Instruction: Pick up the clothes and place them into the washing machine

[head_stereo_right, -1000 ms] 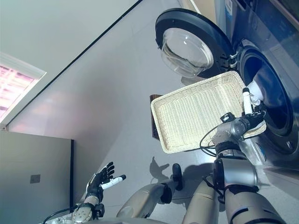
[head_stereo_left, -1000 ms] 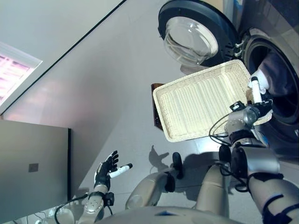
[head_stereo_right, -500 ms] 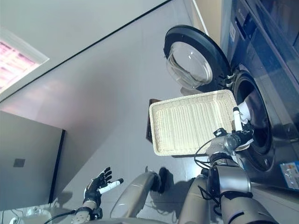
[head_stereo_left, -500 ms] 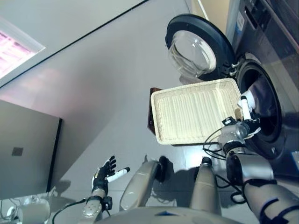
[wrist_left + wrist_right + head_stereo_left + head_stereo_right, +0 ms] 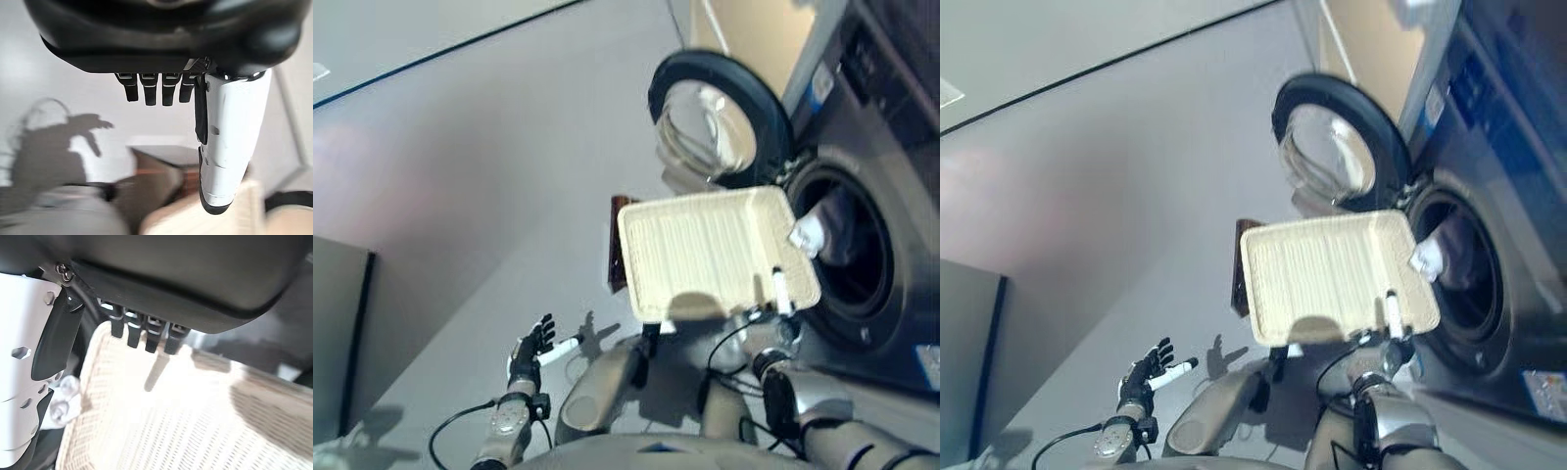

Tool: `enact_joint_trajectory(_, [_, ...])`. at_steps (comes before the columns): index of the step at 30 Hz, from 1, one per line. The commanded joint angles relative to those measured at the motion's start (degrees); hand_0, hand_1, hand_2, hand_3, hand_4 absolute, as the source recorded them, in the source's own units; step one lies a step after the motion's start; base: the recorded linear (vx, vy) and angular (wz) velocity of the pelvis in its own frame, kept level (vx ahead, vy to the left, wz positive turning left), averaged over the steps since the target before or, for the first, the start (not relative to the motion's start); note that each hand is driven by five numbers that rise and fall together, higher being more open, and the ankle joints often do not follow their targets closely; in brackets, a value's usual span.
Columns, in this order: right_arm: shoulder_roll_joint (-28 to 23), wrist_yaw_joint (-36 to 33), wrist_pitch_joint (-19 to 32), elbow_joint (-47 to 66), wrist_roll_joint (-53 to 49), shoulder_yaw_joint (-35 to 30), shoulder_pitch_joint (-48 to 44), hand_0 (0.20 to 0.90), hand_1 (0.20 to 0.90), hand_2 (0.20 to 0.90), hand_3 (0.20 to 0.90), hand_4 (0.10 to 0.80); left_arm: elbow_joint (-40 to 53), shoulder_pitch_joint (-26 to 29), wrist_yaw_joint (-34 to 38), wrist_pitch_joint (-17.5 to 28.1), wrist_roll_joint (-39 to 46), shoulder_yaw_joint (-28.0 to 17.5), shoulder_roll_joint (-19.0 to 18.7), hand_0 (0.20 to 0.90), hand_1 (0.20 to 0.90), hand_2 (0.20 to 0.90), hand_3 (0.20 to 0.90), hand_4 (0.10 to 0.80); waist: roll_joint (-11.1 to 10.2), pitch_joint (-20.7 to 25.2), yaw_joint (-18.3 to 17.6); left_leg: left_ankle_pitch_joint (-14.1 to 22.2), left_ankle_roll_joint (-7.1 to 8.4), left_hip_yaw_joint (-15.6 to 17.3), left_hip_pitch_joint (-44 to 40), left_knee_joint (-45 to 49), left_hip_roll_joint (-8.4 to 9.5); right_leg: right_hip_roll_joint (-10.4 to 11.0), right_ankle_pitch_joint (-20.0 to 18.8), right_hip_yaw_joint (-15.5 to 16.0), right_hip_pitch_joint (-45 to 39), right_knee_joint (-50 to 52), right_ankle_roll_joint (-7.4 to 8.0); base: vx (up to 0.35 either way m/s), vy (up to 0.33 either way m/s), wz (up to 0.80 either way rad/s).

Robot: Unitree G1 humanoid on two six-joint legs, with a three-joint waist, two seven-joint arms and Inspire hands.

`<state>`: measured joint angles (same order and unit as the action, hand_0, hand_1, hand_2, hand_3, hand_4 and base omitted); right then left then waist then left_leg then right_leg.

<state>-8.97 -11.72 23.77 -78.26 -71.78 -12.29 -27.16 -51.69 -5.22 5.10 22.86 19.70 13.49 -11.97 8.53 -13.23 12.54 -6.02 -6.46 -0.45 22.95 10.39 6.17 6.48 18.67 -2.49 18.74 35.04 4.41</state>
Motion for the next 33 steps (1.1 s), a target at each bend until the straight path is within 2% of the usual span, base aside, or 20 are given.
enact_joint_trajectory(1, [-3.47, 2.99, 3.47, 2.85, -1.76, -1.33, -2.66, 0.900, 0.900, 0.900, 0.900, 0.800, -0.16, -0.75, 0.66, 3.58, 1.45, -1.12, -1.87, 0.900, 0.900, 0.900, 0.900, 0.800, 2.53, 2.49, 1.42, 2.17, 5.25, -0.26, -0.52, -1.27, -2.31, 0.09, -8.96, 0.33, -0.95, -4.30, -0.49, 0.050, 0.033, 0.08])
enact_joint_trajectory(2, [-3.53, 2.98, 3.48, 2.78, -1.75, -1.35, -2.73, 0.900, 0.900, 0.900, 0.900, 0.800, -0.16, -0.74, 0.66, 3.60, 1.47, -1.08, -1.86, 0.900, 0.900, 0.900, 0.900, 0.800, 2.57, 2.59, 1.47, 2.28, 5.26, -0.29, -0.53, -1.34, -2.36, 0.04, -8.94, 0.36, -0.97, -4.42, -0.51, 0.119, -0.054, -0.09])
enact_joint_trajectory(3, [-4.47, 2.43, 3.00, 2.07, -1.65, -1.55, -3.79, 0.900, 0.900, 0.900, 0.900, 0.800, -1.13, -0.50, 0.77, 3.78, 2.17, -0.24, -1.69, 0.900, 0.900, 0.900, 0.900, 0.800, 1.87, 2.17, 0.73, 4.30, 6.25, -0.79, -2.52, -1.56, -1.44, 2.64, -12.82, 1.69, 3.69, -15.21, -0.26, 0.203, -0.132, -0.29])
enact_joint_trajectory(5, [-4.72, 2.04, 2.97, 2.31, -2.29, -2.43, -4.35, 0.900, 0.900, 0.900, 0.900, 0.800, -2.04, -0.16, 0.81, 4.31, 3.25, 0.52, -1.50, 0.900, 0.900, 0.900, 0.900, 0.800, 1.00, 1.84, -0.39, 6.65, 7.33, -1.25, -4.04, -0.76, -1.11, 5.41, -18.45, 3.39, 5.31, -25.93, 0.69, 0.244, -0.132, -0.24])
enact_joint_trajectory(6, [-4.67, 2.00, 2.98, 2.35, -2.28, -2.47, -4.35, 0.900, 0.900, 0.900, 0.900, 0.800, -2.09, -0.12, 0.76, 4.35, 3.33, 0.54, -1.57, 0.900, 0.900, 0.900, 0.900, 0.800, 1.10, 1.86, -0.48, 6.77, 7.31, -1.43, -4.02, -0.61, -1.13, 5.39, -18.87, 3.68, 4.76, -26.83, 0.78, 0.282, -0.198, 0.07])
enact_joint_trajectory(7, [-4.37, 1.60, 3.78, 4.00, -3.13, -3.17, -3.95, 0.900, 0.900, 0.900, 0.900, 0.800, -2.15, -0.23, 0.90, 4.63, 4.17, 0.80, -1.72, 0.900, 0.900, 0.900, 0.900, 0.800, -0.09, 1.41, -1.35, 9.88, 7.84, -2.31, -4.49, 3.17, -0.93, 6.69, -20.55, 3.90, 3.67, -29.41, 1.22, 0.191, -0.187, 0.34])
enact_joint_trajectory(8, [-4.24, 1.57, 4.02, 4.93, -3.78, -3.83, -3.75, 0.900, 0.900, 0.900, 0.900, 0.800, -1.97, -0.49, 0.85, 4.83, 4.41, 0.77, -1.64, 0.900, 0.900, 0.900, 0.900, 0.800, -0.26, 1.26, -1.84, 10.06, 7.84, -2.49, -4.27, 4.07, -0.54, 7.06, -22.10, 3.50, 3.65, -28.66, 1.26, 0.217, -0.233, 0.76])
enact_joint_trajectory(9, [-4.34, 1.87, 4.44, 5.27, -4.37, -4.00, -3.49, 0.900, 0.900, 0.900, 0.900, 0.800, -1.56, -0.93, 1.06, 4.71, 4.14, 0.86, -1.49, 0.900, 0.900, 0.900, 0.900, 0.800, 0.17, 1.34, -1.60, 11.06, 7.88, -2.72, -4.04, 5.53, -0.75, 6.74, -21.71, 3.32, 3.69, -26.45, 1.18, 0.028, -0.109, 1.08])
enact_joint_trajectory(11, [-6.14, 1.15, 5.07, 4.92, -5.38, -6.11, -3.87, 0.900, 0.900, 0.900, 0.900, 0.800, -2.09, -2.36, 1.43, 4.28, 3.13, 1.57, -0.54, 0.900, 0.900, 0.900, 0.900, 0.800, 1.60, 1.75, -1.99, 11.64, 8.44, -2.96, -3.59, 5.19, -1.41, 6.37, -21.18, 4.89, 4.27, -25.37, 0.85, 0.051, -0.130, 1.12])
enact_joint_trajectory(12, [-6.26, 1.14, 5.06, 4.93, -5.37, -6.13, -3.90, 0.900, 0.900, 0.900, 0.900, 0.800, -2.08, -2.32, 1.47, 4.29, 3.11, 1.64, -0.45, 0.900, 0.900, 0.900, 0.900, 0.800, 1.65, 1.76, -2.11, 11.15, 8.49, -3.07, -3.32, 5.10, -1.31, 6.48, -21.64, 5.01, 4.43, -25.52, 0.79, 0.016, -0.097, 0.77])
enact_joint_trajectory(16, [-7.94, 0.31, 5.43, 4.41, -6.62, -6.76, -6.68, 0.900, 0.900, 0.900, 0.900, 0.800, -1.90, -2.33, 1.74, 4.04, 2.97, 2.56, 0.25, 0.900, 0.900, 0.900, 0.900, 0.800, 4.50, 2.12, -1.89, 9.83, 9.12, -3.14, -1.40, 3.32, -2.23, 5.93, -21.04, 5.76, 6.42, -25.27, 0.54, -0.019, -0.042, 0.38])
enact_joint_trajectory(24, [-12.40, -0.99, 6.93, 6.01, -6.50, -6.85, -11.97, 0.900, 0.900, 0.900, 0.900, 0.800, 2.62, -2.49, 1.01, 4.85, 4.77, 4.66, 0.98, 0.900, 0.900, 0.900, 0.900, 0.800, 9.28, 1.69, -0.83, 8.30, 9.81, -1.81, 2.02, 1.38, -3.32, 4.81, -19.39, 4.07, 12.04, -22.69, 0.15, -0.001, 0.005, -0.03])
enact_joint_trajectory(33, [-20.15, -2.36, 8.08, 8.48, -4.85, -5.13, -19.30, 0.900, 0.900, 0.900, 0.900, 0.800, 6.88, -2.73, 0.55, 5.43, 6.11, 5.76, 0.37, 0.900, 0.900, 0.900, 0.900, 0.800, 12.53, 1.47, -0.29, 7.70, 10.54, -0.77, 4.17, 1.02, -3.33, 4.51, -17.53, 1.98, 16.55, -18.43, -0.40, 0.011, 0.009, -0.03])
